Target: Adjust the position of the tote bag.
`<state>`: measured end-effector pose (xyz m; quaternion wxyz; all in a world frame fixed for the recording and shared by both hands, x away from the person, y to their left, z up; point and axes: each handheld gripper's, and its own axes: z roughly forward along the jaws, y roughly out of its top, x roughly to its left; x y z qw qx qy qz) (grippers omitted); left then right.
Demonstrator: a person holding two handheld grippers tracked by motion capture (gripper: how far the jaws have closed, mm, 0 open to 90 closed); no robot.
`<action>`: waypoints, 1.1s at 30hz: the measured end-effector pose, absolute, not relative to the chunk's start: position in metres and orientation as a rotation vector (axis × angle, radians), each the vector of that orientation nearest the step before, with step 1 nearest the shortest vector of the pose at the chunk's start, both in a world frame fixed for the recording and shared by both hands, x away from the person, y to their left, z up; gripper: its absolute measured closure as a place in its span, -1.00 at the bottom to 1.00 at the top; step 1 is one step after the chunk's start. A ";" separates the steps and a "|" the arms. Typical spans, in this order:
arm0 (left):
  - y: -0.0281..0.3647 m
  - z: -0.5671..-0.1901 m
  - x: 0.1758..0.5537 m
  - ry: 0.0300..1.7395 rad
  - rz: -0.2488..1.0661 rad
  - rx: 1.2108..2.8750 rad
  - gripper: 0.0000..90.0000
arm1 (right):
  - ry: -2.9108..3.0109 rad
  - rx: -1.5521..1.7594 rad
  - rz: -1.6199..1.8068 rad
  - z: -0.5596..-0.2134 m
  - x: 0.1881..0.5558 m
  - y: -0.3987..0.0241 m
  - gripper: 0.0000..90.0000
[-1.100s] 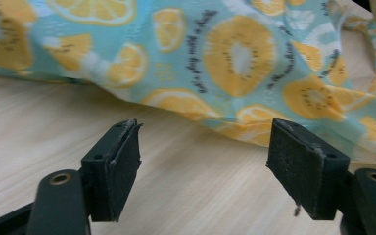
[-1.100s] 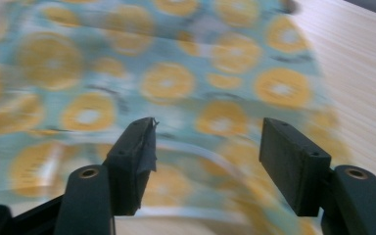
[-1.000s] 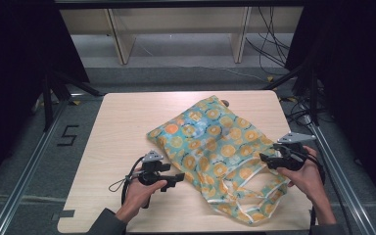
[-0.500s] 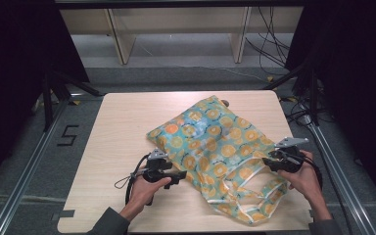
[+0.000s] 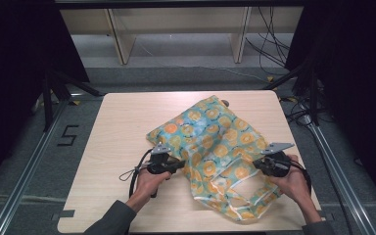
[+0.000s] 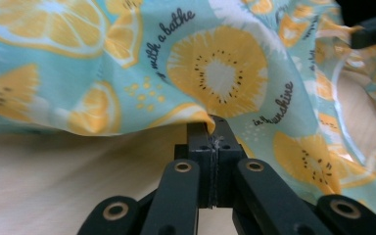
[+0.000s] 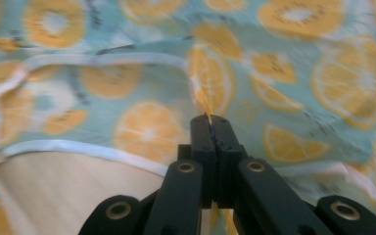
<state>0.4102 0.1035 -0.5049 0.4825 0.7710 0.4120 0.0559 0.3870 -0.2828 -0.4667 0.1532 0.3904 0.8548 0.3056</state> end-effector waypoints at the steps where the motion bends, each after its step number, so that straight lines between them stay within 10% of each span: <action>1: 0.109 -0.503 0.412 1.008 0.148 1.877 0.98 | 2.469 1.125 0.883 -0.465 0.384 -0.276 1.00; 19: 0.192 -0.499 0.449 1.188 0.329 1.818 0.92 | 2.726 0.625 1.144 -0.464 0.343 -0.133 0.98; 33: 0.203 -0.451 0.406 1.085 0.346 1.899 0.01 | 2.515 0.820 1.292 -0.422 0.349 -0.195 0.20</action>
